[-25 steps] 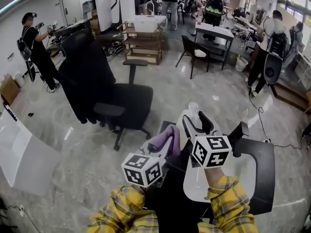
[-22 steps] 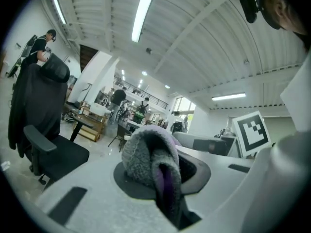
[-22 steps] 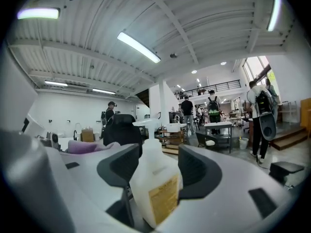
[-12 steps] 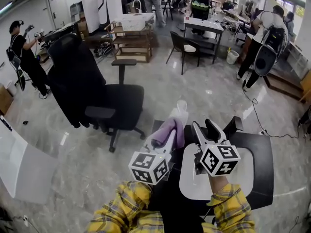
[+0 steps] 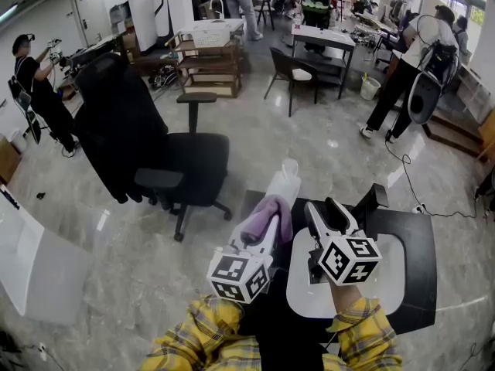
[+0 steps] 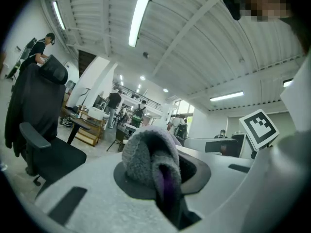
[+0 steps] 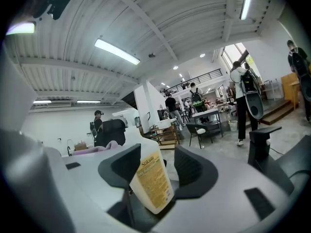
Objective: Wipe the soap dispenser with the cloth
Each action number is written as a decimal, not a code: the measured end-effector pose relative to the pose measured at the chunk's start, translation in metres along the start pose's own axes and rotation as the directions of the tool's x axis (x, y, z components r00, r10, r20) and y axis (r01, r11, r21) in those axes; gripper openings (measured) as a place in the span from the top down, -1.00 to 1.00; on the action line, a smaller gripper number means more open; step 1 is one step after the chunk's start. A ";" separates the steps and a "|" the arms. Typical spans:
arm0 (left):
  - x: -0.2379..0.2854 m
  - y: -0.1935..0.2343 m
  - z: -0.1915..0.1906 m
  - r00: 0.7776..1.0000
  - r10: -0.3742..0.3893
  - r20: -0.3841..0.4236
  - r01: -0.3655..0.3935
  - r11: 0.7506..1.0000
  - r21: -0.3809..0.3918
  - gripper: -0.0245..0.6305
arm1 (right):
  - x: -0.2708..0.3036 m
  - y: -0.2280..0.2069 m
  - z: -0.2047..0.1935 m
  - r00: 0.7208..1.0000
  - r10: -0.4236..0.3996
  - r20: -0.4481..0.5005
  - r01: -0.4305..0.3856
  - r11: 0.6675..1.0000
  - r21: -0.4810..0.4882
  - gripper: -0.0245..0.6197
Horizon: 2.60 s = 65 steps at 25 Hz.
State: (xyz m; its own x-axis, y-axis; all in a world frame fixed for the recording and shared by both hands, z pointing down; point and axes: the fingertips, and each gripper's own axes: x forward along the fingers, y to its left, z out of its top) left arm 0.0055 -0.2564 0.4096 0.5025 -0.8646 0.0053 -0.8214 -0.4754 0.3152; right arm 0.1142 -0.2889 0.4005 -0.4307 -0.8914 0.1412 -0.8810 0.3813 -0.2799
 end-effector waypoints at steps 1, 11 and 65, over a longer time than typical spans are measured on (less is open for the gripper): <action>0.000 0.000 -0.001 1.000 0.000 0.000 0.000 1.000 -0.001 0.78 | 0.001 0.001 -0.002 1.000 0.003 -0.003 -0.003 1.000 0.002 0.28; -0.006 -0.002 -0.010 1.000 0.004 0.016 -0.004 1.000 -0.008 0.78 | 0.000 0.001 -0.009 1.000 0.014 -0.019 -0.014 1.000 0.006 0.30; -0.022 0.037 -0.136 0.895 -0.039 -0.444 -0.022 0.991 -0.130 0.78 | 0.032 0.022 0.007 0.914 0.396 -0.089 -0.403 0.910 -0.096 0.24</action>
State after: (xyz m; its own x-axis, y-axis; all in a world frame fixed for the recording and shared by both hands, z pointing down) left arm 0.0013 -0.2331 0.5500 0.6013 -0.6835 0.4138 -0.7900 -0.4311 0.4359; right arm 0.0827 -0.3111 0.3922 -0.7598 -0.6419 0.1030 -0.6467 0.7301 -0.2207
